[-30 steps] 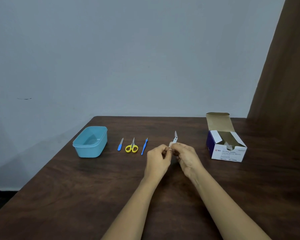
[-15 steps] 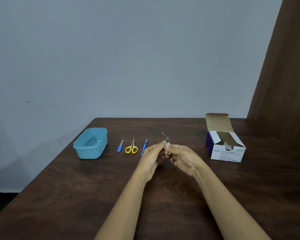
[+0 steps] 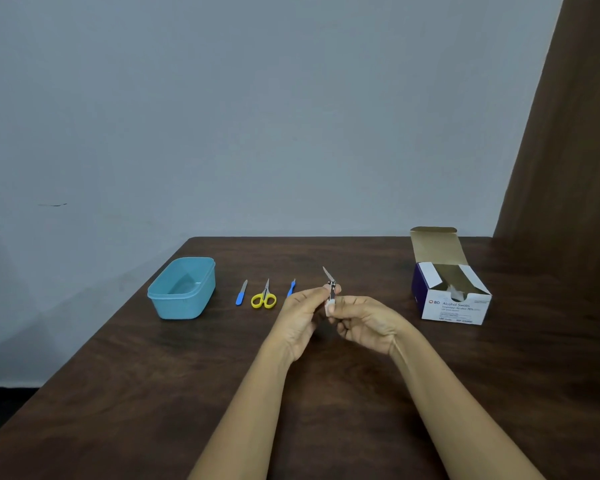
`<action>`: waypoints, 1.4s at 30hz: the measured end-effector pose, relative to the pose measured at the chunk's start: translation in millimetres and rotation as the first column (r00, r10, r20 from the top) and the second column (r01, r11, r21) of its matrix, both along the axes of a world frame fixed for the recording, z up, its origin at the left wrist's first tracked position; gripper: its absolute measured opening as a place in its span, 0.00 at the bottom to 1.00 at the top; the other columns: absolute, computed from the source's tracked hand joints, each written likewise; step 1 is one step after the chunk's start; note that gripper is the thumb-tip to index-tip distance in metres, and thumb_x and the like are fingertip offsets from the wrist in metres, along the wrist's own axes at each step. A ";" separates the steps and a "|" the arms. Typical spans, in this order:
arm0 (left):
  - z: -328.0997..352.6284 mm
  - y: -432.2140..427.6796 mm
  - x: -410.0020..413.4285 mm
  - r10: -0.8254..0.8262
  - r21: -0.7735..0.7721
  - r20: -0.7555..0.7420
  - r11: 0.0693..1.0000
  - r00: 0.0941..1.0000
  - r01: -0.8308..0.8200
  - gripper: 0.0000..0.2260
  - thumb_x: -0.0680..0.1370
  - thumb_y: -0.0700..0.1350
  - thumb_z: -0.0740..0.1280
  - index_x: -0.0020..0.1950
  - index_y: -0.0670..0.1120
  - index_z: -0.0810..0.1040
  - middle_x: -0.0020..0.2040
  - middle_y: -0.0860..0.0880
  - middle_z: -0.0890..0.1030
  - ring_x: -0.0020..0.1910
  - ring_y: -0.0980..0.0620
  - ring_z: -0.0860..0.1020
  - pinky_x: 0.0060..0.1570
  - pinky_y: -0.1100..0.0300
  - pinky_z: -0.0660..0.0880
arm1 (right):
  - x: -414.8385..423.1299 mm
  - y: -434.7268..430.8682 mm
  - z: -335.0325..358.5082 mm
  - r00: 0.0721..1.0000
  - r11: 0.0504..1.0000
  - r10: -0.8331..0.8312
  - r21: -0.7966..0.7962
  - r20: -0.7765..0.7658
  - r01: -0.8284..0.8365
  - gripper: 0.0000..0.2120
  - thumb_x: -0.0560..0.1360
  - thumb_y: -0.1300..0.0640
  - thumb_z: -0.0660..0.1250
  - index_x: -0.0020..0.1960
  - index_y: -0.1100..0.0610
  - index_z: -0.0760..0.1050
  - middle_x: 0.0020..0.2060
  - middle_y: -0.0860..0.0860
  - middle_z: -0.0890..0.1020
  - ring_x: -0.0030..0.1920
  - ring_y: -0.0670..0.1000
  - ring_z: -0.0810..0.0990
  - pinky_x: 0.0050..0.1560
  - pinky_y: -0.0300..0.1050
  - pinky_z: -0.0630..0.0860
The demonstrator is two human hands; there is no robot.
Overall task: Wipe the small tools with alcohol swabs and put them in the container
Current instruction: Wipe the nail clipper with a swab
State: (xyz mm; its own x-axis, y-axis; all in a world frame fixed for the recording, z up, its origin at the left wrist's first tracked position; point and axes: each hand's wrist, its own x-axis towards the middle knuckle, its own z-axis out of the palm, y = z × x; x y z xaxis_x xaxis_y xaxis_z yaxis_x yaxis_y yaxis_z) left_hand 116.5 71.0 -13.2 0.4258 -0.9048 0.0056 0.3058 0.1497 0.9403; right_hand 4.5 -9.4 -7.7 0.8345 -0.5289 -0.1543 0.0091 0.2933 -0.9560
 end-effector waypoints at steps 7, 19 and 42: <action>-4.5 -3.2 2.2 0.052 0.002 -0.032 0.999 0.998 -0.052 0.12 0.79 0.42 0.65 0.56 0.36 0.81 0.42 0.47 0.82 0.41 0.55 0.77 0.48 0.61 0.74 | 3.0 3.9 -0.6 0.994 0.995 -0.102 -0.026 -0.033 0.101 0.04 0.75 0.59 0.69 0.43 0.59 0.81 0.32 0.48 0.79 0.34 0.44 0.74 0.38 0.36 0.68; -6.7 -5.3 2.5 0.109 -0.018 0.013 0.994 0.994 -0.109 0.08 0.80 0.42 0.65 0.50 0.42 0.83 0.38 0.45 0.76 0.39 0.53 0.75 0.50 0.58 0.73 | -0.8 1.2 1.4 0.998 0.996 -0.031 -0.084 -0.049 0.027 0.05 0.75 0.62 0.68 0.40 0.58 0.80 0.33 0.48 0.81 0.35 0.43 0.75 0.38 0.34 0.68; 5.6 8.5 7.1 -0.204 0.157 -0.122 0.962 0.971 0.222 0.11 0.66 0.49 0.75 0.45 0.45 0.86 0.44 0.49 0.76 0.43 0.56 0.71 0.39 0.64 0.70 | -9.5 -8.4 9.1 0.966 0.963 -0.235 0.111 -0.110 0.246 0.06 0.74 0.53 0.70 0.47 0.55 0.81 0.38 0.49 0.82 0.40 0.45 0.76 0.40 0.38 0.67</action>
